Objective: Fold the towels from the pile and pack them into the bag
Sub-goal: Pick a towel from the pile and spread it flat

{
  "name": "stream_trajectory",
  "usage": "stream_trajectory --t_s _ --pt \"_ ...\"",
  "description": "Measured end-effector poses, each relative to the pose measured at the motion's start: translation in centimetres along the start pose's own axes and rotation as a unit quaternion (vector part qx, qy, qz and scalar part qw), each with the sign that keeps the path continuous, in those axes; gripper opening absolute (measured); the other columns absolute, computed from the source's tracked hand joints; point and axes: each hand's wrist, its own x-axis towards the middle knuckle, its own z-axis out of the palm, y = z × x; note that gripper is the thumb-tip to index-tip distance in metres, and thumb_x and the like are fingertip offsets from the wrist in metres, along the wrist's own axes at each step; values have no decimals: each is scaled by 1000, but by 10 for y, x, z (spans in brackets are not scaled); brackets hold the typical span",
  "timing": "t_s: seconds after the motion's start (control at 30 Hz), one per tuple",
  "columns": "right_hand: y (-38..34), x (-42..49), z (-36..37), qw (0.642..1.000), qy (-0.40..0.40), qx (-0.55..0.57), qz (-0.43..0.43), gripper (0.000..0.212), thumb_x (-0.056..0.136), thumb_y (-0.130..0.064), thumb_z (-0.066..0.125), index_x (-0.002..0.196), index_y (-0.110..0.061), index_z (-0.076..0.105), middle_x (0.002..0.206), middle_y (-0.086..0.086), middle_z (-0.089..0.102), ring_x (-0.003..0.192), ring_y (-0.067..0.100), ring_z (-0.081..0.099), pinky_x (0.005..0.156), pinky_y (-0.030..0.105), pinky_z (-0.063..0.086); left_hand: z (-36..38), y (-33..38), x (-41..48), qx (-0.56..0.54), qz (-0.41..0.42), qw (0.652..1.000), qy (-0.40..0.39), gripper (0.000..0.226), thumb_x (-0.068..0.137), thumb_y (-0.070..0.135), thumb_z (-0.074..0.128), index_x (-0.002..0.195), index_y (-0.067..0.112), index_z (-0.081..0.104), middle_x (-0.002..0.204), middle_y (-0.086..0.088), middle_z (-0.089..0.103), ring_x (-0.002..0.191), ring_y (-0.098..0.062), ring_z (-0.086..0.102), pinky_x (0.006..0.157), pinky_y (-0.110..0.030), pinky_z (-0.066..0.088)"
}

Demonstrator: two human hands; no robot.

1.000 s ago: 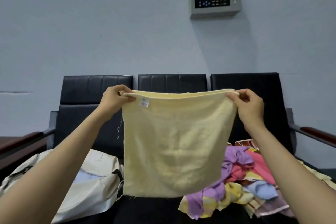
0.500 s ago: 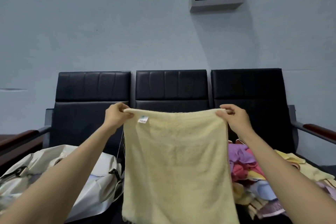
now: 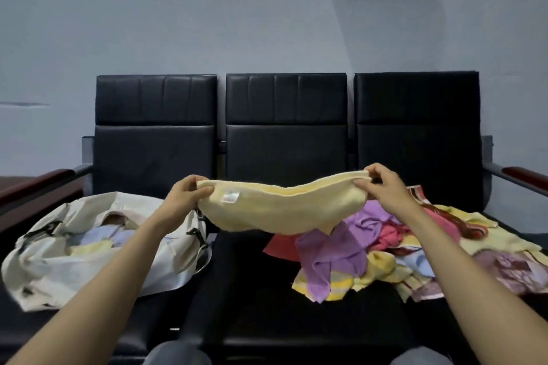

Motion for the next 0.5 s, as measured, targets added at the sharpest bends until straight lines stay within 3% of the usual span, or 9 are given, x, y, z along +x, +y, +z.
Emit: stream_trajectory --t_s 0.17,0.27,0.37,0.43,0.5 --pt "33 -39 -5 988 -117 32 92 10 88 -13 67 88 -7 58 80 5 63 73 13 61 66 29 48 -3 -44 -32 27 -124 984 -122 18 93 12 59 103 -2 64 86 -13 64 77 -20 60 72 -33 49" --pt "58 -47 4 964 -182 37 192 17 90 -12 65 94 0 54 80 11 53 71 17 56 57 24 47 16 -68 -42 49 -180 977 -103 16 97 15 54 99 0 59 84 -10 58 71 -15 59 61 -27 50" --pt "90 -53 28 949 -185 -25 252 17 93 -12 61 88 -9 45 73 9 43 61 15 47 47 22 40 41 -102 -38 135 -202 967 -73 16 98 20 52 99 4 54 90 -9 54 77 -17 54 59 -28 48" --pt "109 -53 48 946 -173 -59 267 24 93 -12 61 79 -13 41 66 4 40 49 10 42 44 22 33 55 -121 -32 184 -197 961 -56 15 98 21 50 96 7 52 92 -8 52 78 -17 52 63 -30 45" --pt "125 -47 65 953 -143 -102 246 28 92 -13 62 71 -14 43 64 1 41 55 12 42 52 27 29 66 -136 -23 220 -193 956 -37 17 98 23 49 98 6 52 100 -9 53 88 -20 51 75 -34 43"
